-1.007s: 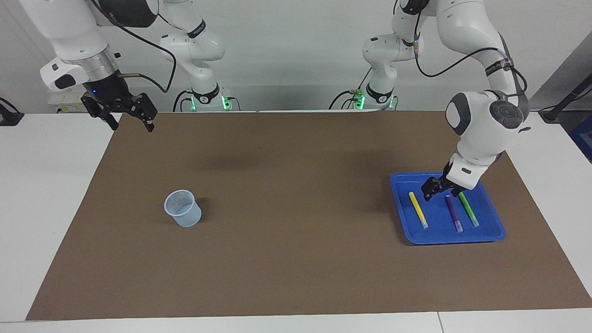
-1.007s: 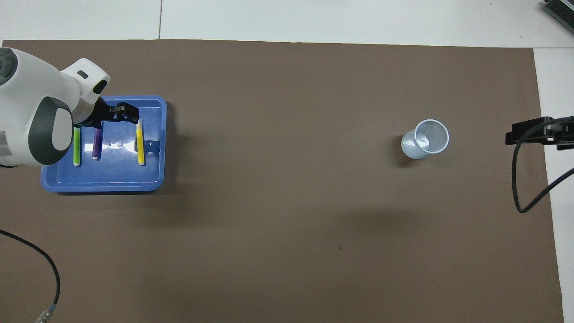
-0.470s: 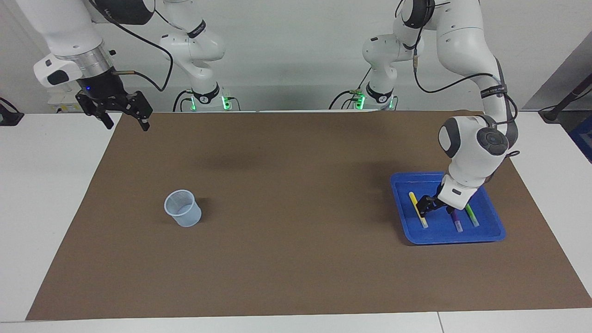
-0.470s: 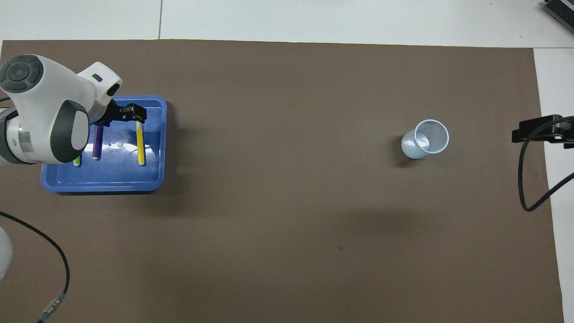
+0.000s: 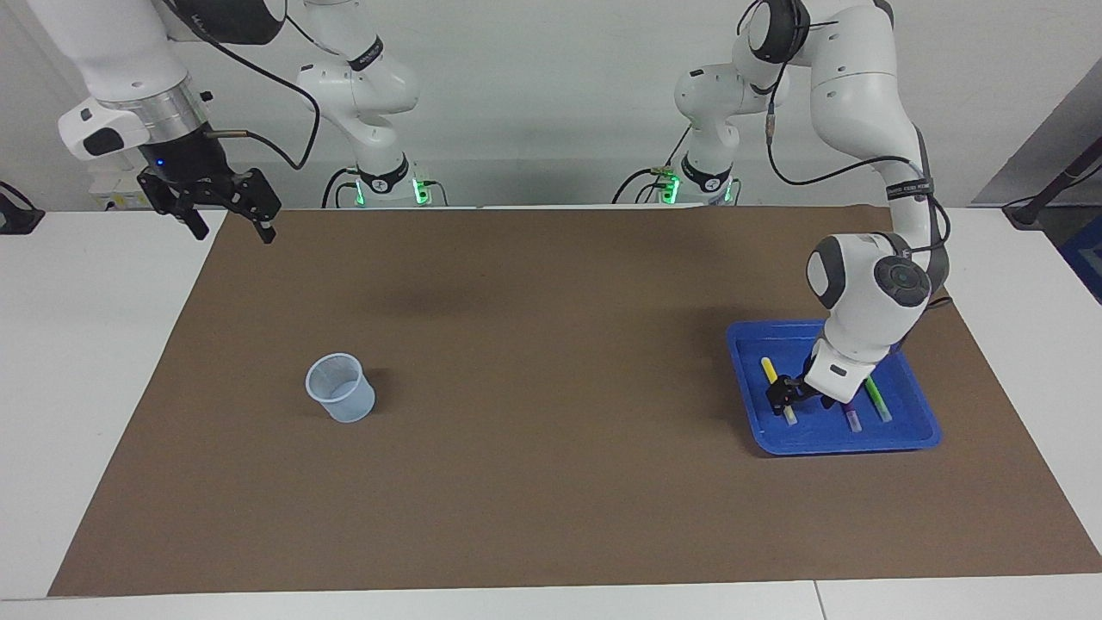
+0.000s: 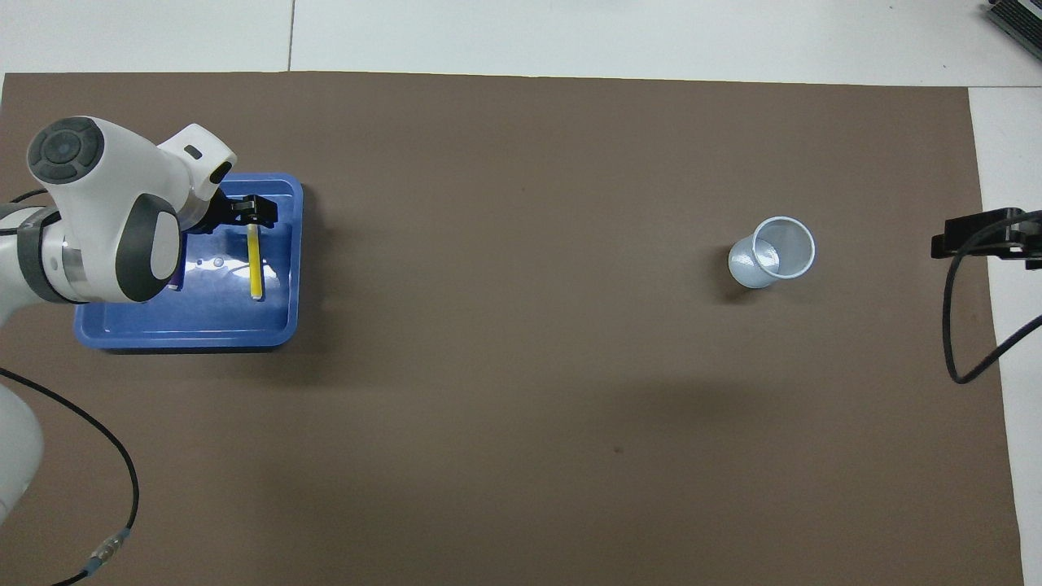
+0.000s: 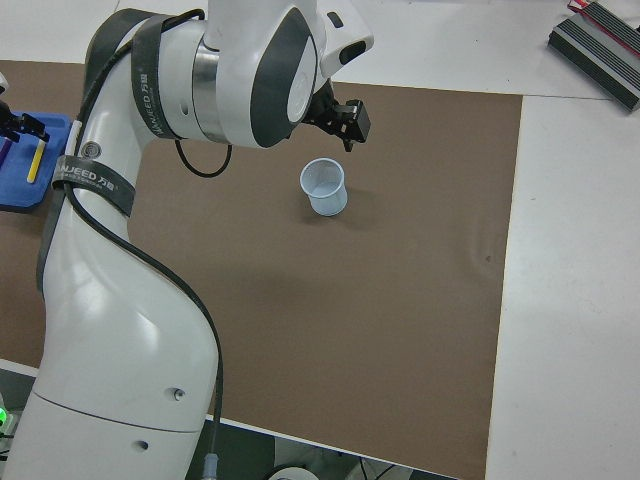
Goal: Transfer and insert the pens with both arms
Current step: 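Lower the left gripper and grasp the yellow pen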
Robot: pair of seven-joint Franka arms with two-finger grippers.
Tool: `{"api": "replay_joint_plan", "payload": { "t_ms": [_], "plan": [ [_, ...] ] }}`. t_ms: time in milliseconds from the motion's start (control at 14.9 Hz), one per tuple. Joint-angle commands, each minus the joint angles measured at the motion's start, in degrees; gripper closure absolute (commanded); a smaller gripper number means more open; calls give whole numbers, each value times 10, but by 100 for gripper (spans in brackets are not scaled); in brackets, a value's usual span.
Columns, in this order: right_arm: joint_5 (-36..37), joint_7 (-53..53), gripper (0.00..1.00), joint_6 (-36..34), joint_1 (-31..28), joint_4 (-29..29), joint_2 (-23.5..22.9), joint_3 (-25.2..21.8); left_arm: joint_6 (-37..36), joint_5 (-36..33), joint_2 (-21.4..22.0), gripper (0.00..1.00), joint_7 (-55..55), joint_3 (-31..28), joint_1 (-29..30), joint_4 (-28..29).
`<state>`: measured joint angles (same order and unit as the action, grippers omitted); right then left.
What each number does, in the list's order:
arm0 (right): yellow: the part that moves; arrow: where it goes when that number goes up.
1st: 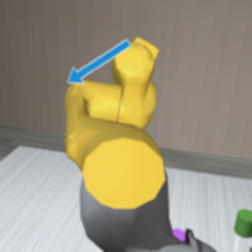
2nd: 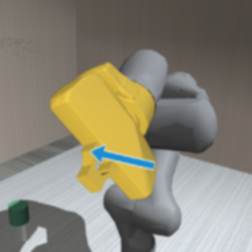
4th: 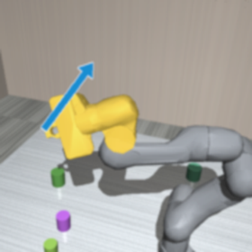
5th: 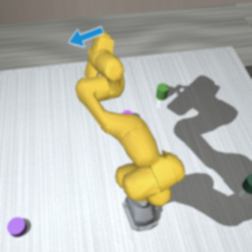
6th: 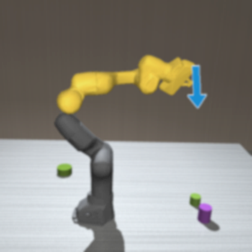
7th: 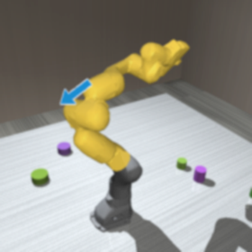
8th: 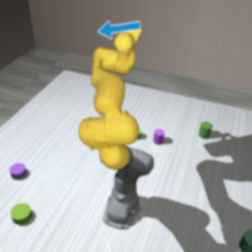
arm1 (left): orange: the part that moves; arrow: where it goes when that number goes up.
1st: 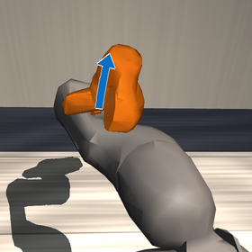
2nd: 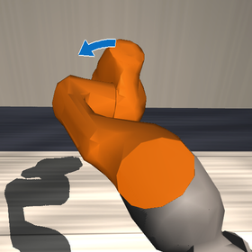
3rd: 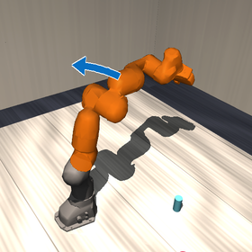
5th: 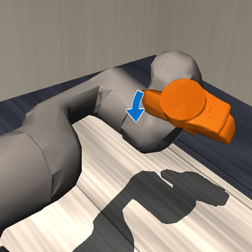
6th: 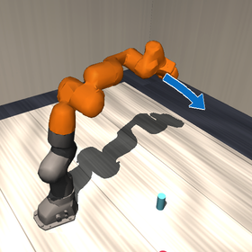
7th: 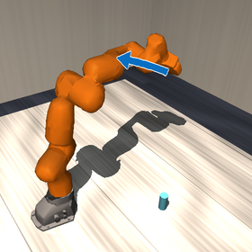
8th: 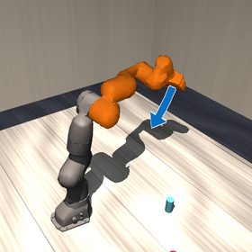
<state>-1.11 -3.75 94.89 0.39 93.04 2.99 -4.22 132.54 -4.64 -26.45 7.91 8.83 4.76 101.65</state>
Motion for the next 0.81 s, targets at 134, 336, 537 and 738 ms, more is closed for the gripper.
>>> {"api": "replay_joint_plan", "payload": {
  "t_ms": [134,336,537,738],
  "plan": [
    [-6,18,0,0,-6,1,9,1,22,-9,6,0,2,-3,-4,23],
    [-6,16,0,0,-5,1,9,1,21,-9,7,6,8,-3,-6,25],
    [-6,16,0,3,-9,1,9,1,17,-9,8,32,22,-3,-10,25],
    [-7,16,0,6,-15,1,9,1,10,-9,9,60,23,-3,-12,24]
  ]
}}
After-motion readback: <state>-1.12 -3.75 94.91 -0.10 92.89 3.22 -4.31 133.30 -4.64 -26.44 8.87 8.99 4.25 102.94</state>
